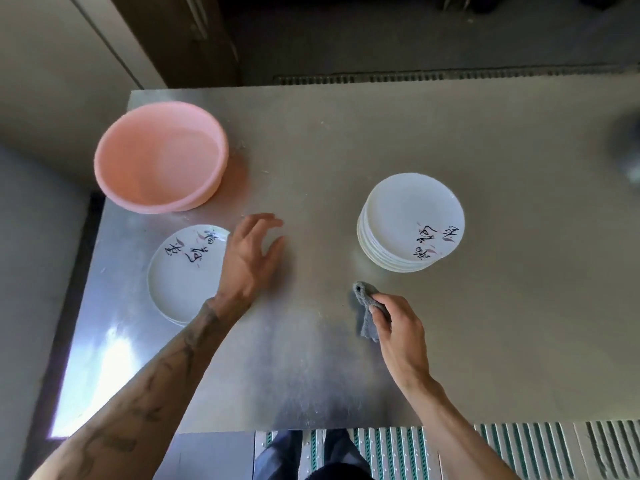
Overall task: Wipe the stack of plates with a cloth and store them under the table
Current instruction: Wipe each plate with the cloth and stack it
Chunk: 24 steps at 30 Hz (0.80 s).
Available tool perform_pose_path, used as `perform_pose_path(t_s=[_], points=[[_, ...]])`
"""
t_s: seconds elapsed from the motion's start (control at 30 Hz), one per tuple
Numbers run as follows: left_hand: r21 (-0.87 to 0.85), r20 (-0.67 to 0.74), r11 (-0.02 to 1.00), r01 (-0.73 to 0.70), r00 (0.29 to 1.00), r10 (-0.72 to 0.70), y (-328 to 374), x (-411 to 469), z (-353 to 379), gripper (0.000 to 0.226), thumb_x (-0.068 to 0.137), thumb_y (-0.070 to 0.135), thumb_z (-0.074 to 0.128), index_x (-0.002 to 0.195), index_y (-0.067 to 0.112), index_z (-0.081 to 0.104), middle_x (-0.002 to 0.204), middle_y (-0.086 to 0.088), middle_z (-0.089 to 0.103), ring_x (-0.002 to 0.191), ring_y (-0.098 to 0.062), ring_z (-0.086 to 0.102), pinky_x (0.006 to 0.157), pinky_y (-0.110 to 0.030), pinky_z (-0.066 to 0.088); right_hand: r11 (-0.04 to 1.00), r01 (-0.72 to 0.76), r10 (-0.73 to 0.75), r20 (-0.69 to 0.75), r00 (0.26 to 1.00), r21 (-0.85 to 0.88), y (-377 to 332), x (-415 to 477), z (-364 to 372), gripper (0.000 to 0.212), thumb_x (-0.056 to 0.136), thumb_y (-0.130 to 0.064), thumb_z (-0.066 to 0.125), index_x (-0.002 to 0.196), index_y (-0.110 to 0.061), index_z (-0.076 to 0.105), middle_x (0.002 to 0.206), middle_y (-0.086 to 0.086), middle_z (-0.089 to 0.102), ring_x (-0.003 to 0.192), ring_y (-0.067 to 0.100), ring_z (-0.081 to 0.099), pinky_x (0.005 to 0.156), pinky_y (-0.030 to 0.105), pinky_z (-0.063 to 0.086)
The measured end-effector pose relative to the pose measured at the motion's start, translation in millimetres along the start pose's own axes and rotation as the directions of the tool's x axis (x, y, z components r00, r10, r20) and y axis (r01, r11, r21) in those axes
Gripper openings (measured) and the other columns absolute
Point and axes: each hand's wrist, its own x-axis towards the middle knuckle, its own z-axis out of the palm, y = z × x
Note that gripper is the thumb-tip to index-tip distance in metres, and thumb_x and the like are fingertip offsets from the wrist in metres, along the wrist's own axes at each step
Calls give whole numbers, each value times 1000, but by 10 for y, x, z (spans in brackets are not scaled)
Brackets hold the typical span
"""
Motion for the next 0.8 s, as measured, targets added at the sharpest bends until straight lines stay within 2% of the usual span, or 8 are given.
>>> perform_pose_path(t_s=[0.1,0.2,0.3,0.4,0.53,0.63,0.7,0.8], points=[[191,-22,972,138,990,-136,-426,-157,-454,32,92,20,76,122,13,68,127,-7,63,113,-34,60,96,-53,48,999,41,-40,26,999,-20,-97,22,91,19,97,-9,64,113,-19,68,102,-12,63,94,10,62,85,9,40],[319,9,908,270,958,-288,-687,-219,-756,52,89,28,80,134,10,63,136,-15,58,120,-41,53,97,-51,41,998,59,-58,46,997,-23,-177,27,175,19,98,-9,64,114,-19,69,104,-11,65,96,11,62,86,13,42],[370,110,862,346,905,-410,-798,-217,-906,78,83,43,83,148,14,51,143,-19,49,128,-41,45,104,-49,35,997,64,-62,60,996,-33,-246,23,252,20,97,-8,64,113,-20,69,103,-13,64,96,9,61,87,6,37],[388,140,849,359,887,-439,-818,-193,-943,93,74,52,87,151,18,46,141,-16,47,126,-38,44,103,-46,35,997,70,-67,70,995,-43,-316,-2,315,21,96,-8,65,112,-20,69,102,-15,63,94,8,60,87,2,35],[400,141,836,375,876,-461,-818,-140,-948,98,66,53,92,147,17,49,133,-15,49,122,-36,45,100,-47,39,995,73,-69,69,995,-60,-378,-27,357,21,96,-8,65,113,-19,70,102,-15,62,94,9,61,87,3,35],[400,130,830,389,872,-472,-831,-114,-959,96,64,54,93,142,16,52,129,-14,50,121,-35,44,96,-47,40,994,77,-72,67,995,-77,-407,-48,366,20,96,-7,65,113,-18,70,102,-15,61,94,10,61,86,11,39],[378,118,828,415,865,-487,-846,-131,-975,93,64,53,93,139,16,54,128,-14,49,121,-34,43,94,-46,39,994,77,-72,64,995,-75,-429,-60,374,20,96,-7,65,113,-18,70,102,-14,62,95,10,61,86,16,41],[309,103,840,446,863,-495,-878,-164,-1011,86,64,47,95,134,14,56,124,-15,48,116,-36,47,93,-45,42,995,69,-64,63,996,-70,-457,-68,385,20,97,-8,65,113,-19,70,103,-13,63,95,9,61,86,16,42]])
